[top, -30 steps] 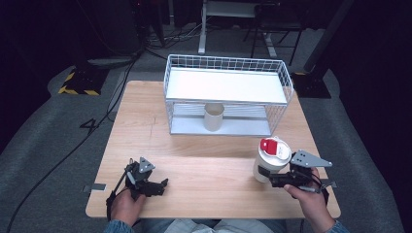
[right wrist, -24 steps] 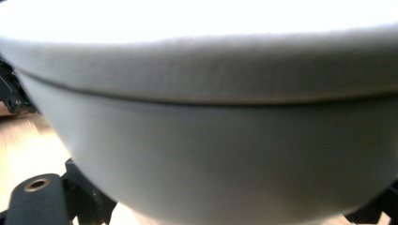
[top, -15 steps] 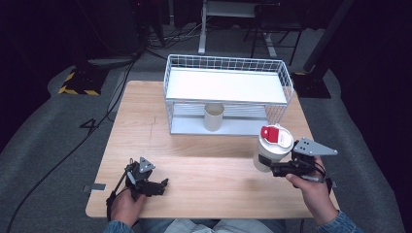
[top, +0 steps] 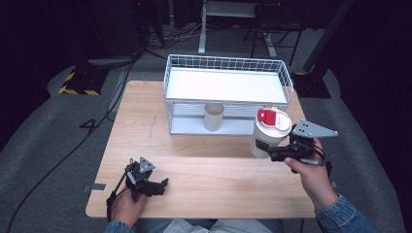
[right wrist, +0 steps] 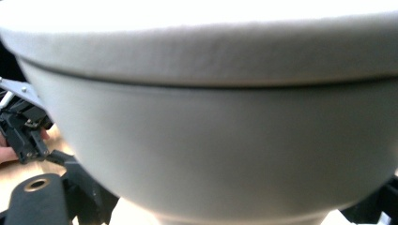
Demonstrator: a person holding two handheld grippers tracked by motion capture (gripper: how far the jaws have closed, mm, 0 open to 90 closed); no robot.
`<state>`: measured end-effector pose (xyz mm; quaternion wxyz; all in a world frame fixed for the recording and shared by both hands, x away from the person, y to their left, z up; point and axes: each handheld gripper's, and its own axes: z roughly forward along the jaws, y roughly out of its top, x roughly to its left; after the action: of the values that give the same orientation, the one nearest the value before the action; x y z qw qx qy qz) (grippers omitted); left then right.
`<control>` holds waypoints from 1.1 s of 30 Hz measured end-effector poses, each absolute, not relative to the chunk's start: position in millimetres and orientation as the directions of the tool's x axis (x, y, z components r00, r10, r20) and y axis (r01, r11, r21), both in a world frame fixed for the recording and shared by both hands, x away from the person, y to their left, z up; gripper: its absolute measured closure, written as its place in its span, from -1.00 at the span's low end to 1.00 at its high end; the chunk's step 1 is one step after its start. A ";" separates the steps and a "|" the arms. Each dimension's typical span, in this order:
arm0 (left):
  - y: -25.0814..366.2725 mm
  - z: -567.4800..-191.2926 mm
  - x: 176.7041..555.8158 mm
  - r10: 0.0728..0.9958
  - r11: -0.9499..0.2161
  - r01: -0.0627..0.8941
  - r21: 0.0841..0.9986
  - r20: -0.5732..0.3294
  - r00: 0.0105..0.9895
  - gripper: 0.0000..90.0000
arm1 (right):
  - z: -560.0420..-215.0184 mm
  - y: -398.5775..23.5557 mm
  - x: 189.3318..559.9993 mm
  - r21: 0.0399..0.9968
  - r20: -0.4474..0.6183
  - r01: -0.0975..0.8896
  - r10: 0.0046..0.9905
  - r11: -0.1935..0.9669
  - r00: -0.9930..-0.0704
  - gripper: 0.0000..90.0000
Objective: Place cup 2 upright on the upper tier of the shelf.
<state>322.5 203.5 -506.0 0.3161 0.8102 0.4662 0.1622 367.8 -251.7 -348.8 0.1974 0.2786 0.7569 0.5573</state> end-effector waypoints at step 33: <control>203.8 -506.1 321.7 0.861 -0.363 0.653 0.665 -0.028 0.508 -1.00 | -261.3 -218.6 434.7 0.975 -0.032 0.118 0.650 0.186 -0.760 -0.70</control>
<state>321.7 203.8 -506.1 0.3154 0.8089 0.4679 0.1650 434.7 -218.6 -261.3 0.2281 0.2611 0.7354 0.5823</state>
